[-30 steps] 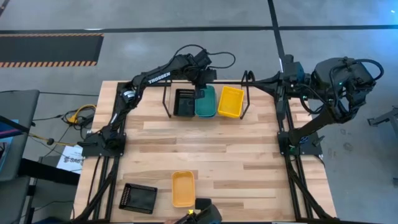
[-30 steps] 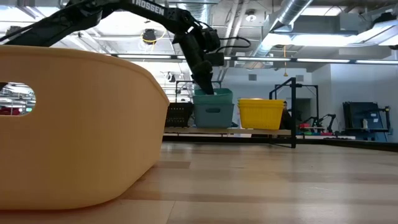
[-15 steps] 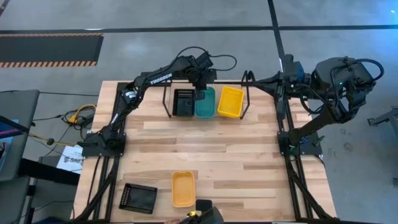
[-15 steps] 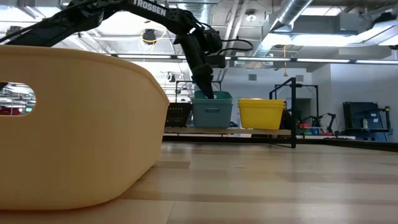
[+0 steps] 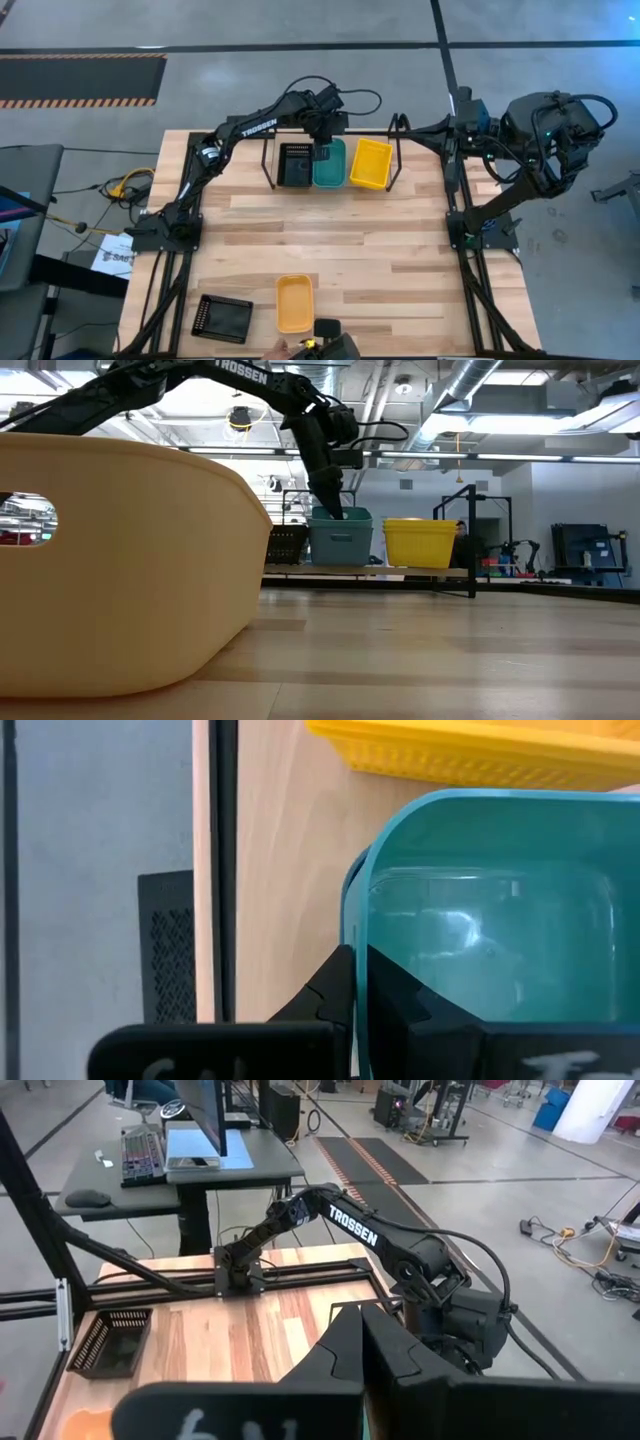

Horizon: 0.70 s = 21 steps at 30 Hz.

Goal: Stack baskets on shelf by color
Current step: Stack the light blue bin the blue bin

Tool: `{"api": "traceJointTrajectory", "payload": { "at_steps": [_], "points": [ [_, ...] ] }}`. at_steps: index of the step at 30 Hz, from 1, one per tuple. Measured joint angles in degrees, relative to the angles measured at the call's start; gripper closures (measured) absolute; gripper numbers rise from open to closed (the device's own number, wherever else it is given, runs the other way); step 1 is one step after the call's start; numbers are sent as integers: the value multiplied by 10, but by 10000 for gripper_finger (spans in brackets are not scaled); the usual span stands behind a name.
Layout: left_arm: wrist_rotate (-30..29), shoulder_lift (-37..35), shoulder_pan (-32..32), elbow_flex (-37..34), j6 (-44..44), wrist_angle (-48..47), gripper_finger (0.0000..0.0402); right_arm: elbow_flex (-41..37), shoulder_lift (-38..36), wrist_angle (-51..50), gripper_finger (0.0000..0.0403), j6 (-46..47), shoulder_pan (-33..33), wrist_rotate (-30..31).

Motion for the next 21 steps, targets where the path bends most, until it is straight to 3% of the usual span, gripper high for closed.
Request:
{"api": "traceJointTrajectory", "payload": {
  "at_steps": [13, 17, 21],
  "points": [
    [-18, 0, -4, 0, -16, 0, 394, 0, 0, 3, 394, -7, 20, 0],
    [-22, 0, -11, 0, -21, 0, 354, 0, 0, 13, 394, -12, 34, 0],
    [-27, 0, -19, 0, -25, 0, 288, 0, 0, 23, 394, -17, 51, 0]
  ]
}}
